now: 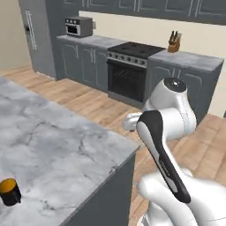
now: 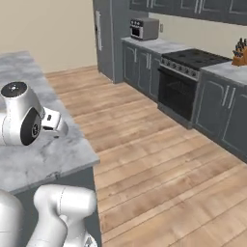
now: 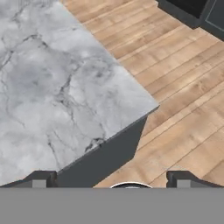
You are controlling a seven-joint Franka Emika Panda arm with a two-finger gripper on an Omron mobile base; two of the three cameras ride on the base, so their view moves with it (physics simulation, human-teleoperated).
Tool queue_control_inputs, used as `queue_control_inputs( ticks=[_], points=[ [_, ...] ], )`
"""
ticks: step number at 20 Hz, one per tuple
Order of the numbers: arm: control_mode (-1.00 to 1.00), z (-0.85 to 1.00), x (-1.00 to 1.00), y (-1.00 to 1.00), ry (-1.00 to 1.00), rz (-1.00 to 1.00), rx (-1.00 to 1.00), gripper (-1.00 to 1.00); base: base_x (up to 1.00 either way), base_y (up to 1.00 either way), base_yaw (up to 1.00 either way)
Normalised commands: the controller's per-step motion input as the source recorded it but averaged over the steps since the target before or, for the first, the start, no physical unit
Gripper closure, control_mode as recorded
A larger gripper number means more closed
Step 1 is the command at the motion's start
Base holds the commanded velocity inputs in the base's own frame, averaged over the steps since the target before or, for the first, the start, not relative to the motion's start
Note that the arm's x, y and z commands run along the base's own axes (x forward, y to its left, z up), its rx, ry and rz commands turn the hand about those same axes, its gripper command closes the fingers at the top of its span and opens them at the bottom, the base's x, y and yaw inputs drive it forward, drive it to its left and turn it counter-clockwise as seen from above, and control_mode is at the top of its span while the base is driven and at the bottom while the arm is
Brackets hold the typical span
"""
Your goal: Clear the mugs and bowl far away from the sink.
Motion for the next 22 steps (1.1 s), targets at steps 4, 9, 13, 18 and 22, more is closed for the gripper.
queue_control_inputs(
  ticks=[4, 9, 13, 18, 22],
  points=[
    [1.00, 0.00, 0.00, 0.00, 0.00, 0.00, 0.00, -1.00, 0.00, 0.00, -1.00],
    [1.00, 0.00, 0.00, 0.00, 0.00, 0.00, 0.00, -1.00, 0.00, 0.00, -1.00],
    [1.00, 0.00, 0.00, 0.00, 0.00, 0.00, 0.00, -1.00, 0.00, 0.00, -1.00],
    [1.00, 0.00, 0.00, 0.00, 0.00, 0.00, 0.00, -1.00, 0.00, 0.00, -0.96],
    [1.00, 0.00, 0.00, 0.00, 0.00, 0.00, 0.00, -1.00, 0.00, -0.07, -0.93]
  ],
)
